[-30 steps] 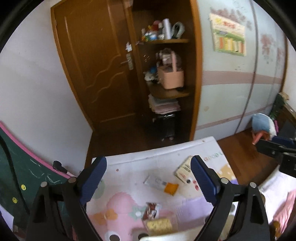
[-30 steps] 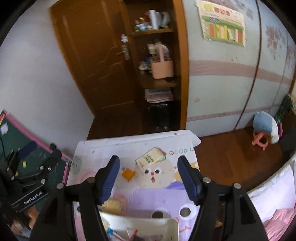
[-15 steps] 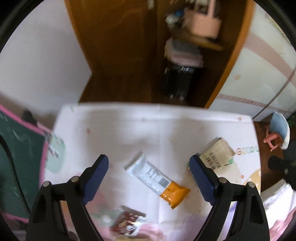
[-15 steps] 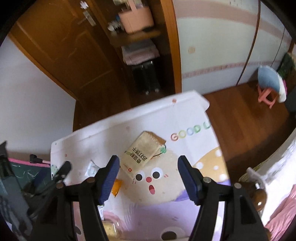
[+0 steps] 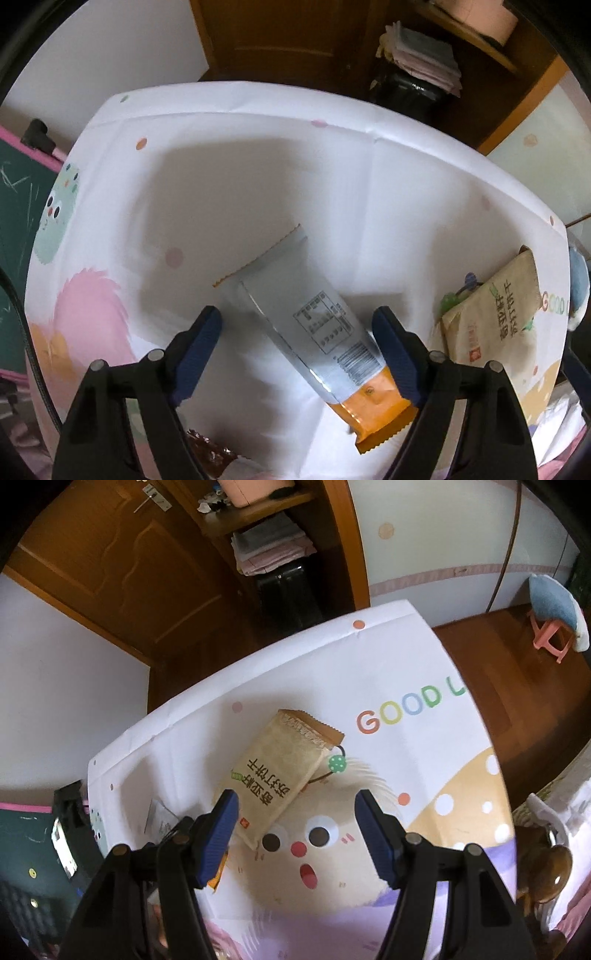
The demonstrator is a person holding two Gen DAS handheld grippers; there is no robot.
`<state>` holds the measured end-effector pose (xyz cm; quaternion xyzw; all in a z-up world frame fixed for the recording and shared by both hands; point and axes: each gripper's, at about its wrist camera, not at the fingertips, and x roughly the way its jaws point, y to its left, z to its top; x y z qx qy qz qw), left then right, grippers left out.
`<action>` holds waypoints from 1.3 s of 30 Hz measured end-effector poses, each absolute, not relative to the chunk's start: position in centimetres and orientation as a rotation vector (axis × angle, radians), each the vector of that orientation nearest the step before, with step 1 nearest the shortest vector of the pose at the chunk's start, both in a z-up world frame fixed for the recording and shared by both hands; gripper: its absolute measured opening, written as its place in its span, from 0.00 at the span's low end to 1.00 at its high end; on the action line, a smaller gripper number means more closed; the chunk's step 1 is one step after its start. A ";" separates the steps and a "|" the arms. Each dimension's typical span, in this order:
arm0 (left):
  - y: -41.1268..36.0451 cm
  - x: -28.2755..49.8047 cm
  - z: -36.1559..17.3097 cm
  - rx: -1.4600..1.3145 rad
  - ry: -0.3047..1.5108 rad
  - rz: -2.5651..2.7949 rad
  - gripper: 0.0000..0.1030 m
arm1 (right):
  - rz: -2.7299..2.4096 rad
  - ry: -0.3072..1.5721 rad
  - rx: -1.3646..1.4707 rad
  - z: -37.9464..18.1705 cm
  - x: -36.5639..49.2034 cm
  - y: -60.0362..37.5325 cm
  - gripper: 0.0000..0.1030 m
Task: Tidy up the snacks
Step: 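Grasp the white-and-orange bar with left gripper while right grasps the cream biscuit pack, then lift the bar and biscuit pack and carry both over the white tray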
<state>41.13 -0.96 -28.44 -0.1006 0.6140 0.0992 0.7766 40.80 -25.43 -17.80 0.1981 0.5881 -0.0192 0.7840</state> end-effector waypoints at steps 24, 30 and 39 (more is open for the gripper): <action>2.5 40.4 -26.5 -0.192 1.245 0.065 0.31 | -0.238 1.307 0.194 -22.7 44.7 -17.1 0.67; 3.2 40.5 -26.6 -0.184 1.244 0.052 0.31 | -0.253 1.358 0.228 -23.7 45.1 -17.8 0.80; 3.5 39.6 -25.8 -0.186 1.221 -0.013 0.30 | -0.185 1.379 0.115 -23.6 43.9 -15.8 0.56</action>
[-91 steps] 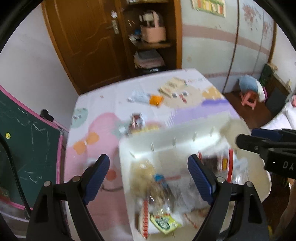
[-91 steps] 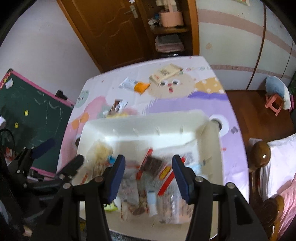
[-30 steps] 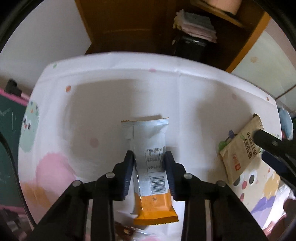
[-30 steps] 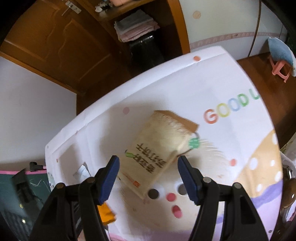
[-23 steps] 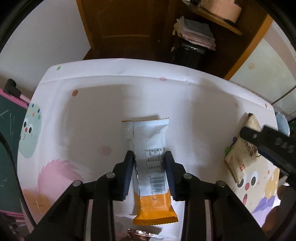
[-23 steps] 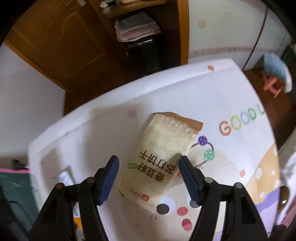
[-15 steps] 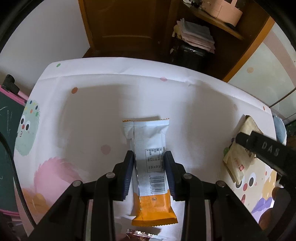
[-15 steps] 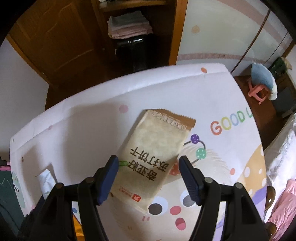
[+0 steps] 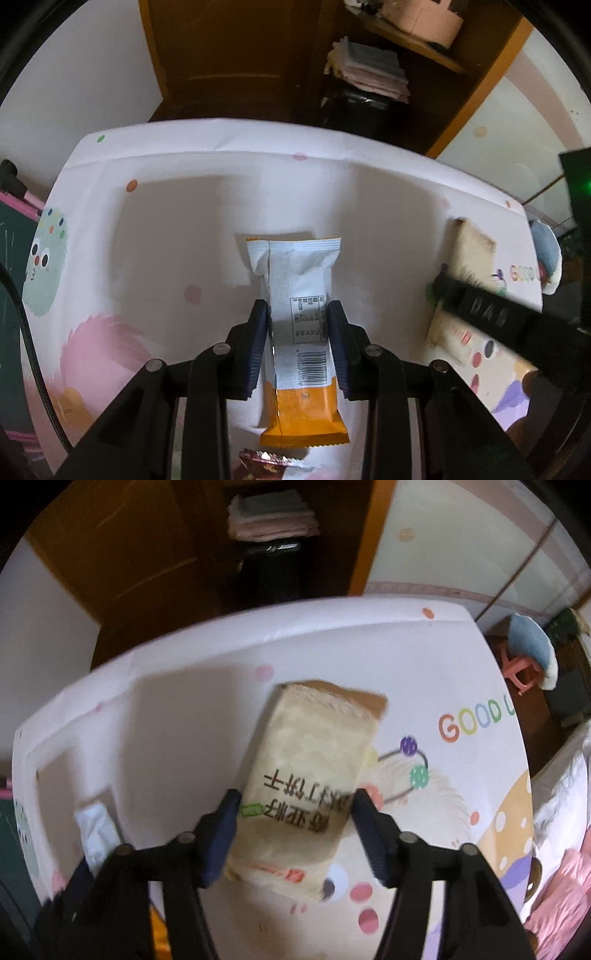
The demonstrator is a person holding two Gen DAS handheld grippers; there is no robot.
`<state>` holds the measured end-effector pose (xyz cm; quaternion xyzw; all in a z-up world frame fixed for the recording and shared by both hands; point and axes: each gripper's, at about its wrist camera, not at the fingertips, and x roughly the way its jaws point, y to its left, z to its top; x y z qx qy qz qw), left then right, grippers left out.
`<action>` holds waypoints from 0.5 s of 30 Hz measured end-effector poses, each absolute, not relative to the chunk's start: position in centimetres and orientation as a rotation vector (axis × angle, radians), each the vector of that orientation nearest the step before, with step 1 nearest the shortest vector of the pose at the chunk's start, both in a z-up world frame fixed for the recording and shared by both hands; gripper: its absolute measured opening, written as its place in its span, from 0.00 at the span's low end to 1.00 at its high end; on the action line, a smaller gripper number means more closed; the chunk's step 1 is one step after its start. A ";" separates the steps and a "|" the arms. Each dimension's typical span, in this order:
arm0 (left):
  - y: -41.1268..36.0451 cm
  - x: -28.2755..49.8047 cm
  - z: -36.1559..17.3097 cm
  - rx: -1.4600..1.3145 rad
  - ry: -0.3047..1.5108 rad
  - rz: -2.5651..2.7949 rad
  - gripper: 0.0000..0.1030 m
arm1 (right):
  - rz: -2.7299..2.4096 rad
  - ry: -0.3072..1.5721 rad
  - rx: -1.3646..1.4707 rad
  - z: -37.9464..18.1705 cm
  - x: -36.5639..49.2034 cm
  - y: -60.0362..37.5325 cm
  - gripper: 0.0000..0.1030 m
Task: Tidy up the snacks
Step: 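Lift the bar and biscuit pack and carry both over the white tray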
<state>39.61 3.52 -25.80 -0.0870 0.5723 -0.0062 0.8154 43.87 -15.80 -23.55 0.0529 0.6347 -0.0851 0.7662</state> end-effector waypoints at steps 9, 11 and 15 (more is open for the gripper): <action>2.9 35.9 -18.8 -0.216 1.127 -0.074 0.30 | -0.090 1.306 0.203 -18.2 38.4 -18.5 0.56; 2.5 34.6 -16.7 -0.221 1.105 -0.096 0.30 | -0.074 1.253 0.206 -15.1 36.4 -19.1 0.56; 2.2 30.6 -10.8 -0.185 1.041 -0.152 0.30 | -0.012 1.137 0.220 -8.6 31.9 -19.8 0.56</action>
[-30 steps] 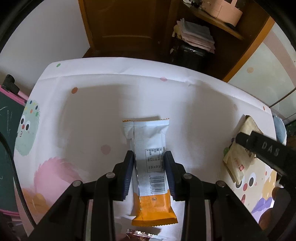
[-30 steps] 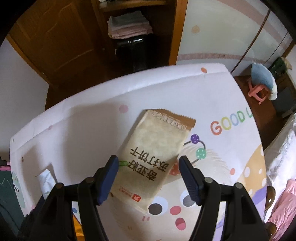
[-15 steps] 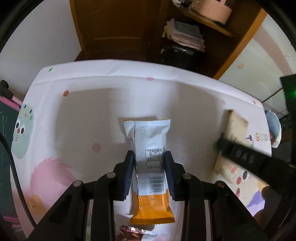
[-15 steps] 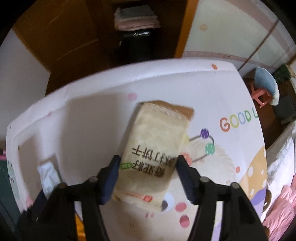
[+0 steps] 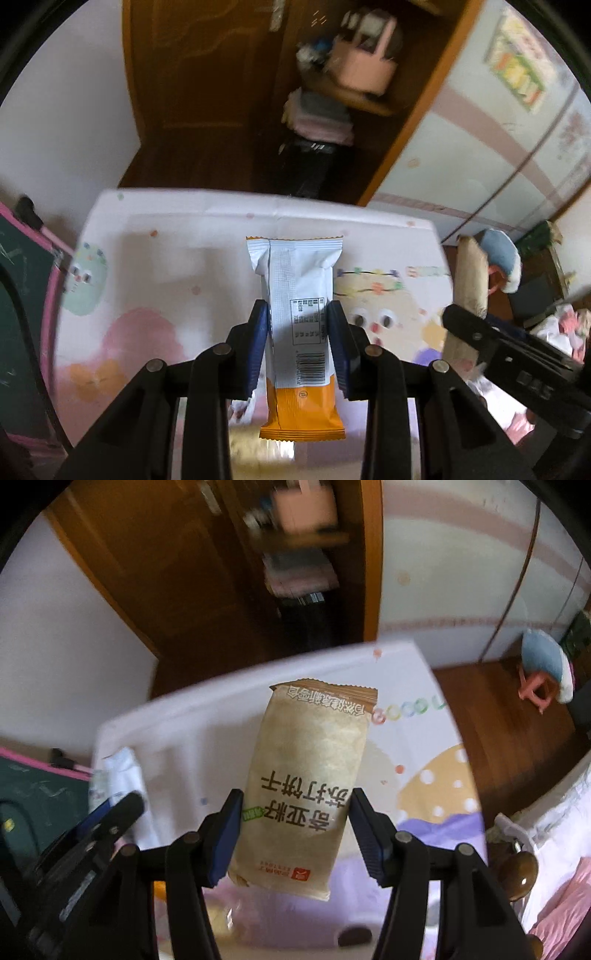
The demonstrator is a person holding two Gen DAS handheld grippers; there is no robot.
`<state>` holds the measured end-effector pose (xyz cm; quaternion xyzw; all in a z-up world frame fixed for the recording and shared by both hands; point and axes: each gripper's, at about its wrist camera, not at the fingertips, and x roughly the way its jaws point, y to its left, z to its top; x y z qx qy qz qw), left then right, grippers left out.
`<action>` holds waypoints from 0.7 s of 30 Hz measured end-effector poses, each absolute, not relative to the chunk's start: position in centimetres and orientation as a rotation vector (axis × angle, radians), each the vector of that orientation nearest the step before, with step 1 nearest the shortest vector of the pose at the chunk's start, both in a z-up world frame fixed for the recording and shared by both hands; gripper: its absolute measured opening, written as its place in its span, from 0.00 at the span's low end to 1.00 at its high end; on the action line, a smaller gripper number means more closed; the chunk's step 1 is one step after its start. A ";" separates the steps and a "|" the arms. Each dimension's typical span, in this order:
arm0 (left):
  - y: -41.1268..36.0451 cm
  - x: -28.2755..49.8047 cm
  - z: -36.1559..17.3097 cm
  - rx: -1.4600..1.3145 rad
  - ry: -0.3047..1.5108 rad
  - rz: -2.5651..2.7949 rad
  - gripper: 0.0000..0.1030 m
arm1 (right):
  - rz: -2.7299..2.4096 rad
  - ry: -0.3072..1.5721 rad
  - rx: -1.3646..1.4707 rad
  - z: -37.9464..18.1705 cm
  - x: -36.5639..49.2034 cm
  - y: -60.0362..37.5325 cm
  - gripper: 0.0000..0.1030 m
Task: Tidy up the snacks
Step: 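Lift the bar and biscuit pack and carry both over the white tray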
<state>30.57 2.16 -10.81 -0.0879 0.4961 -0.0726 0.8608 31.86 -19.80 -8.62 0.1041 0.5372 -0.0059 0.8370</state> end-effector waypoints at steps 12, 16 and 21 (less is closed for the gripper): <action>3.8 12.7 3.1 -0.022 0.885 -0.308 0.30 | 0.205 0.829 0.107 5.5 12.6 -18.1 0.56; 3.7 6.8 4.1 0.022 0.841 -0.375 0.30 | 0.234 0.719 0.028 6.5 6.3 -16.6 0.56; 3.7 2.4 2.0 0.016 0.858 -0.432 0.30 | 0.234 0.683 -0.004 4.6 2.1 -15.5 0.56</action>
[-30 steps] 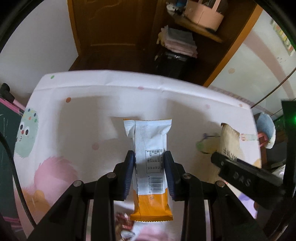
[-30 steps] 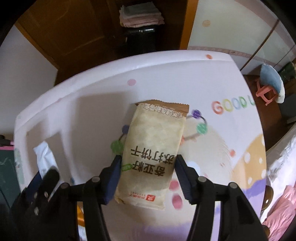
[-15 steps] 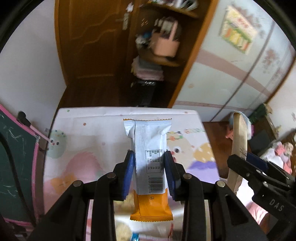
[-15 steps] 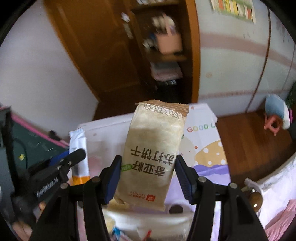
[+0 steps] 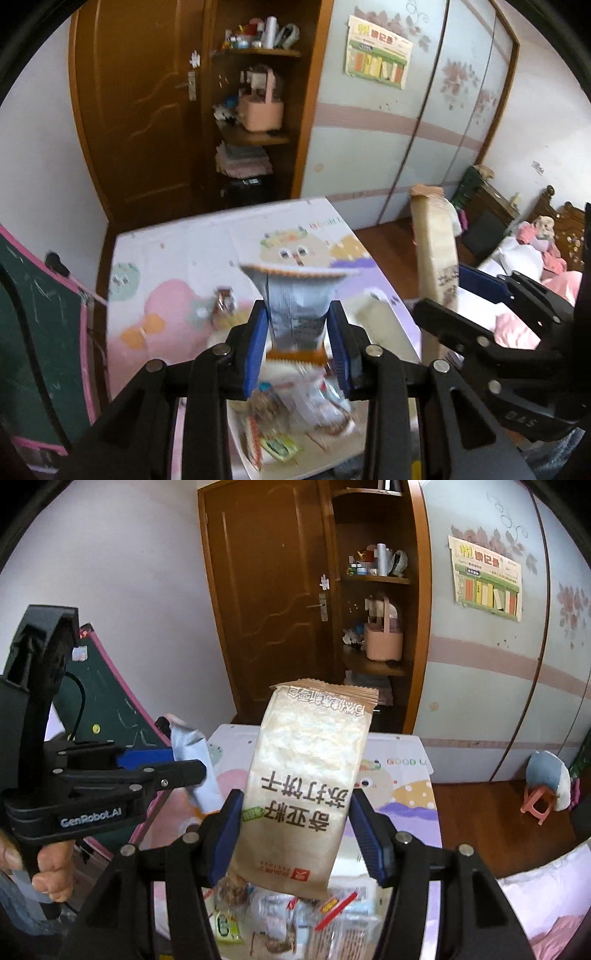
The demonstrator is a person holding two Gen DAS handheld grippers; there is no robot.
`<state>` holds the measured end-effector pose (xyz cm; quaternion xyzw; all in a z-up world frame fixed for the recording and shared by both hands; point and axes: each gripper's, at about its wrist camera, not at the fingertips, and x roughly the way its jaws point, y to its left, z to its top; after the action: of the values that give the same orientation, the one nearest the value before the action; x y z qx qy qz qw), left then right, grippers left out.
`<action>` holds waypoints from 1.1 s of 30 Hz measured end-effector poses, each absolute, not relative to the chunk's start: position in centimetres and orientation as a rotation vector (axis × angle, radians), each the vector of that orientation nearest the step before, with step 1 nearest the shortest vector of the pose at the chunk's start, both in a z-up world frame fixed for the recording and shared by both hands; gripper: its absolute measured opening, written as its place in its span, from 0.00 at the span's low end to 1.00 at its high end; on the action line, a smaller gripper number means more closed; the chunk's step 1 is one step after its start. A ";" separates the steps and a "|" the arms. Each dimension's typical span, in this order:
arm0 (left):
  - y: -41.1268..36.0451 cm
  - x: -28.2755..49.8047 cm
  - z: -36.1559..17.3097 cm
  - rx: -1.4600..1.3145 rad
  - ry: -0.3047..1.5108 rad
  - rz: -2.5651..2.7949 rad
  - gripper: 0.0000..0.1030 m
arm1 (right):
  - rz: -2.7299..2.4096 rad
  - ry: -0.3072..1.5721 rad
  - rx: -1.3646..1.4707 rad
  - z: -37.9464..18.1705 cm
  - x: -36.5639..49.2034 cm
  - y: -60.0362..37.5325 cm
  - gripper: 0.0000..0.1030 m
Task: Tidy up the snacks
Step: 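Lift the bar and biscuit pack and carry both over the white tray, then open both grippers to drop the bar and biscuit pack into the tray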
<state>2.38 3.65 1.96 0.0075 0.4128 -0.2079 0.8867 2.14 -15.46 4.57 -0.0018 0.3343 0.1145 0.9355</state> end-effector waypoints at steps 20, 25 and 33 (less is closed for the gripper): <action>4.7 1.0 -11.3 -0.017 0.996 -0.273 0.30 | 0.166 0.901 0.086 -5.4 1.4 -17.9 0.54; 5.0 0.7 -11.3 0.007 0.968 -0.225 0.66 | 0.181 0.926 0.076 -6.0 1.1 -17.2 0.55; 6.0 1.4 -11.4 -0.039 0.955 -0.192 0.82 | 0.189 0.976 0.115 -7.0 2.2 -17.2 0.57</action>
<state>1.35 5.99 -11.36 -0.0190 0.4590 -0.0924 0.8834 2.18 -17.19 -7.00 0.0552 0.4677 0.0908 0.8775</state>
